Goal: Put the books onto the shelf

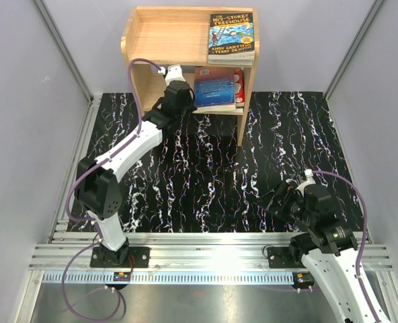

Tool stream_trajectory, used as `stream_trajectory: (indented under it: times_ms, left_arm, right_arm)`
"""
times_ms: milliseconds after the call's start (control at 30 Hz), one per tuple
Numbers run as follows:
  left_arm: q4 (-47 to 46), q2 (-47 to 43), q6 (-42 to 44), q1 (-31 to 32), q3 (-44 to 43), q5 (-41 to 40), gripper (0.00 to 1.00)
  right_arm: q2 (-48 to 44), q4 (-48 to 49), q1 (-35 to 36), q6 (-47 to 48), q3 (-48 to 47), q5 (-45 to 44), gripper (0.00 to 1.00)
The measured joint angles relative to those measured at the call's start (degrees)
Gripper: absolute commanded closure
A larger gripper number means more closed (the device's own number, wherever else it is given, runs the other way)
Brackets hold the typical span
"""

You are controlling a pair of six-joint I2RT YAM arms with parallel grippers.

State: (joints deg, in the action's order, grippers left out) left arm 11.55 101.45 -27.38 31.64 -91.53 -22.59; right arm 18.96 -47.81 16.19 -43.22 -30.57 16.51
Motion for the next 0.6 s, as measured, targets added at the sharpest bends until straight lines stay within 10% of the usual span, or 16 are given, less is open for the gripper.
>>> stream_trajectory:
  times_ms: [367,600]
  left_arm:
    - [-0.46,4.09,-2.01,-0.20,-4.52,0.50,0.65]
    - [1.09,10.03,0.44,-0.15,-12.85,0.00,0.11]
  right_arm:
    - [0.09,0.74,0.00,0.04,0.96,0.13,0.01]
    - [0.07,1.38,0.00,0.02,1.36,0.37,0.01]
